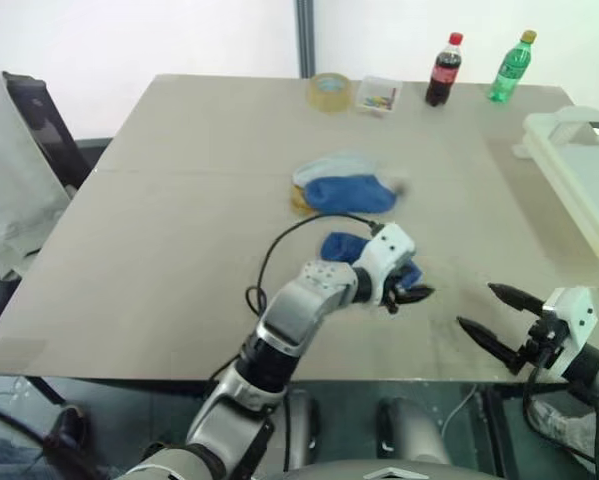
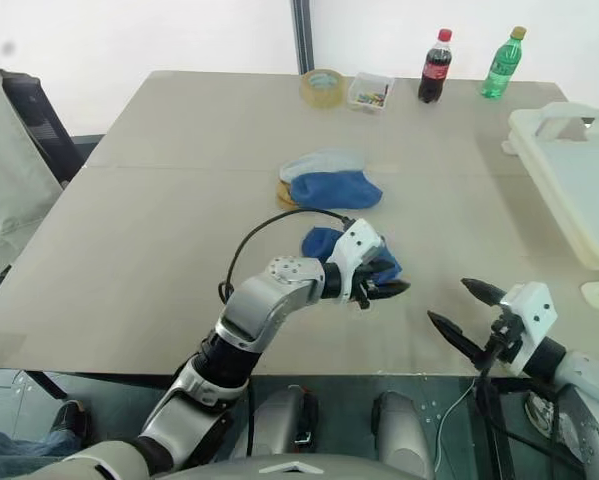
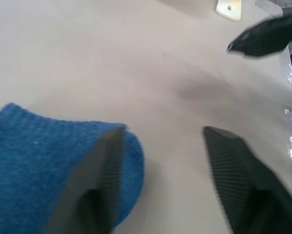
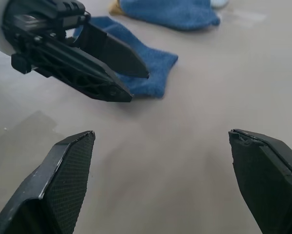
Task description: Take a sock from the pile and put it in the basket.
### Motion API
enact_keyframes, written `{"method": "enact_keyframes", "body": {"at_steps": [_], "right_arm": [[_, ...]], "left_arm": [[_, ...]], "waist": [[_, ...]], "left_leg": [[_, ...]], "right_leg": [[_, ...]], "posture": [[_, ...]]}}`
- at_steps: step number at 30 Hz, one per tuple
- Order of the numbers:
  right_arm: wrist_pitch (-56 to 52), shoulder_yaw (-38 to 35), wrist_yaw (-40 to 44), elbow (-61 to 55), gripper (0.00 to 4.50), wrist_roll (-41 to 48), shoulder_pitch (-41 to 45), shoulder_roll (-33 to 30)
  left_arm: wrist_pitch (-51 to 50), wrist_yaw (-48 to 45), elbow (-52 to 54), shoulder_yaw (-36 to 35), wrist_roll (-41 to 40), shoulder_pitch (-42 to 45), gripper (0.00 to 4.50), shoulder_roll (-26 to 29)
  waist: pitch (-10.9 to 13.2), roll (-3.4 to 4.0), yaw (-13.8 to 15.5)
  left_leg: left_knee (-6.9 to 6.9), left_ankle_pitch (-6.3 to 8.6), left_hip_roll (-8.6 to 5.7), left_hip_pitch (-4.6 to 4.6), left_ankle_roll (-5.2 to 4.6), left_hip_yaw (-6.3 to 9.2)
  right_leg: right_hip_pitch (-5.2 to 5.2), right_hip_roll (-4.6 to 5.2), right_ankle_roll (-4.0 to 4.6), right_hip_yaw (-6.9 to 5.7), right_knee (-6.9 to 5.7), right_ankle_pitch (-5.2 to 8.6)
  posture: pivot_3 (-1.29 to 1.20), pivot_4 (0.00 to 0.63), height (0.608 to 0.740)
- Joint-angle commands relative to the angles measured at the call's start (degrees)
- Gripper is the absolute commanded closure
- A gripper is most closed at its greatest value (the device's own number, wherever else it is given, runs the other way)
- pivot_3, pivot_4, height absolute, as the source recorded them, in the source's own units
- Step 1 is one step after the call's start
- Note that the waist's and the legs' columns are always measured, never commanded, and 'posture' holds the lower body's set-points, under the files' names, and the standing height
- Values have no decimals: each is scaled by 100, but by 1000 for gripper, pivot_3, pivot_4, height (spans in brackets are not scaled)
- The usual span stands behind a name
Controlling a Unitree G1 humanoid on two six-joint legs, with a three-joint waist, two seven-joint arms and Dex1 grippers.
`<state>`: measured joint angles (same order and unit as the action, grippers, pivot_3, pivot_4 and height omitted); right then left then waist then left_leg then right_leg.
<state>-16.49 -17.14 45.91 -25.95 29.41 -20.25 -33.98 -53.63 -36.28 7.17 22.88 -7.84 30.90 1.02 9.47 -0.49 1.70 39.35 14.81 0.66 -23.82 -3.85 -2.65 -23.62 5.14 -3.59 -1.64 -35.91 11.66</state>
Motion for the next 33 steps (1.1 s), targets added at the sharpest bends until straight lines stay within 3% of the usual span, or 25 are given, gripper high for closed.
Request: {"method": "enact_keyframes", "body": {"at_steps": [1,9,17,22,25,33], "right_arm": [[-267,69,-348,-276,0,30,204,30],[-1026,860,-1107,-124,0,-142,1004,336],[-1643,1398,-1901,167,0,-166,1951,1159],[-1743,1768,-2093,315,0,-470,1991,1282],[-1773,1876,-2275,407,742,-634,2028,1393],[-1599,1858,-2102,330,4453,-823,1852,1224]], "left_arm": [[-155,61,173,-223,-158,47,1546,185],[485,-494,-35,-1731,-1023,464,1546,1016],[1980,-511,-1855,-2101,-721,1024,1546,1649],[2604,-571,-2260,-1704,-337,737,1546,1696],[2678,-638,-2053,-1518,-266,447,1495,1686],[2390,-974,-1275,-1227,-363,-141,1495,1890]], "waist": [[-1,1,-39],[0,0,-76],[4,-9,-76],[3,-8,-88],[3,-8,-93],[2,-7,-97]], "left_leg": [[0,0,1,2,0,1],[3,-3,26,-3,5,-3],[1,-4,-4,-5,6,-3],[0,-4,-7,-7,6,-8],[-2,-4,-5,-5,7,-10],[-2,-4,2,-1,7,-7]], "right_leg": [[0,-1,0,-1,-1,0],[-8,-5,3,1,-3,-2],[-6,-2,2,4,-2,-4],[-6,-1,-21,6,3,-16],[-6,-1,-21,8,2,-16],[-6,-3,-19,7,-3,-16]], "posture": [[0,150,740],[0,150,740],[0,150,740],[0,150,740],[0,150,740],[0,150,740]]}}
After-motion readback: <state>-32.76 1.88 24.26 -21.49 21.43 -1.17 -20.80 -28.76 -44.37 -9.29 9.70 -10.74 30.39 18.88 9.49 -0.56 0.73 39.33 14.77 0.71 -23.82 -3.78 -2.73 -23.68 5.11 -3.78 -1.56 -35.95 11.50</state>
